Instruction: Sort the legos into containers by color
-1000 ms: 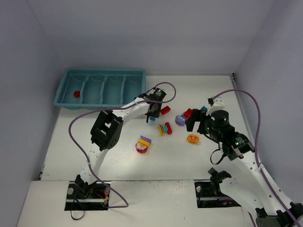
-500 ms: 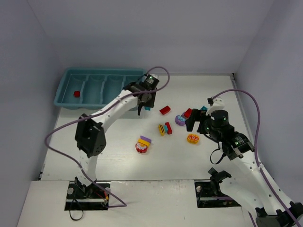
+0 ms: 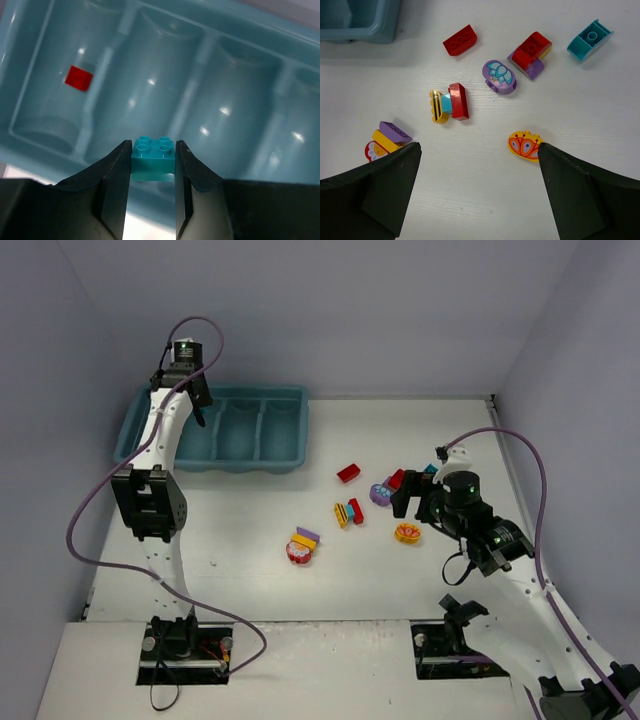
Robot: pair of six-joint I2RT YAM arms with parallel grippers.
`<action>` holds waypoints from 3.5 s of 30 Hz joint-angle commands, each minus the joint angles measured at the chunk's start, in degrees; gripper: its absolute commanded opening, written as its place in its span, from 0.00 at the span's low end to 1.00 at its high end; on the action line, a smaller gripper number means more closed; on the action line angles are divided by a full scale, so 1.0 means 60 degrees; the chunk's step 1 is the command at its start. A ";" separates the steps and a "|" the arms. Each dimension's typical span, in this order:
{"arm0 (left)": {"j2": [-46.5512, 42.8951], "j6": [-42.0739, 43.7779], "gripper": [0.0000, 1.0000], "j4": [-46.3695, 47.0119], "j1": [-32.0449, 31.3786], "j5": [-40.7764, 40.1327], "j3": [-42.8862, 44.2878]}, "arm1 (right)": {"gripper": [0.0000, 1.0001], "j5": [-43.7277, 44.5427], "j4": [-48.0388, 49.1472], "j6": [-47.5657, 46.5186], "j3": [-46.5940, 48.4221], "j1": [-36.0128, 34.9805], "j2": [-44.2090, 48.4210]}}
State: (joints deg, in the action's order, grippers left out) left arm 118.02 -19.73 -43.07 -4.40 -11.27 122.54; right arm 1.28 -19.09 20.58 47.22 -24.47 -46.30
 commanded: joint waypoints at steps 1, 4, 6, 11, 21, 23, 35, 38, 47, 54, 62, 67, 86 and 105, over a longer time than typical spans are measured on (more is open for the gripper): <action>0.0762 0.0241 0.00 0.0162 0.0279 -0.0173 0.1368 | 0.99 0.0036 0.0457 -0.0061 0.0128 -0.0023 -0.0090; 0.1627 0.0211 0.03 0.0293 0.0689 0.0060 0.1885 | 1.00 0.0065 0.0457 -0.0031 0.0069 -0.0023 -0.0061; 0.2038 0.0284 0.08 0.0512 0.1010 0.0091 0.2076 | 1.00 0.0109 0.0443 -0.0002 0.0011 -0.0023 -0.0017; 0.2289 0.0300 0.37 0.0718 0.1173 0.0296 0.1946 | 1.00 0.0212 0.0457 0.0086 -0.0063 -0.0023 -0.0105; -0.0346 0.0622 0.61 0.1671 0.0488 0.0896 -0.0894 | 1.00 0.0226 0.0487 -0.0031 0.0084 -0.0023 -0.0544; -0.1005 0.0592 0.62 0.1641 0.0135 0.1100 -0.1291 | 1.00 0.0226 0.0501 -0.0060 0.0040 -0.0023 -0.0486; -0.0761 0.2042 0.62 0.1466 -0.4813 0.2419 -0.1384 | 1.00 -0.0081 0.0487 -0.0031 0.0040 -0.0023 0.0027; 0.0294 0.2291 0.62 0.1246 -0.5459 0.2654 -0.0460 | 1.00 -0.0125 0.0487 -0.0017 0.0025 -0.0023 0.0261; 0.2829 0.2584 0.62 0.1246 -0.5975 0.2757 0.1401 | 1.00 -0.0535 0.0384 0.0013 -0.0063 -0.0023 0.0730; 0.3928 0.2790 0.52 0.1259 -0.5946 0.2493 0.2208 | 1.00 -0.0609 0.0267 0.0130 -0.0151 -0.0023 0.1008; 0.2748 0.2716 0.01 0.2005 -0.5858 0.2098 0.1185 | 1.00 -0.0433 0.0194 0.0072 -0.0165 -0.0023 0.1140; 0.1383 0.2424 0.00 0.1715 -0.5200 0.1293 0.0935 | 1.00 -0.0389 0.0208 -0.0060 0.0054 -0.0023 0.0892; 0.0717 0.2746 0.07 0.1158 0.2269 0.1424 0.0829 | 1.00 -0.0711 0.0370 -0.0588 0.0523 -0.0023 -0.0865; 0.0286 0.1267 0.69 0.1950 0.2553 0.1834 -0.0001 | 0.84 0.0109 0.0647 0.0276 0.0479 -0.0009 -0.2213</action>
State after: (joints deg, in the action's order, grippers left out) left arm 131.85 -8.40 -34.15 14.00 -0.25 124.79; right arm -1.83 -19.18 20.49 47.90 -24.47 -58.33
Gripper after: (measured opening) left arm 0.685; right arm 0.911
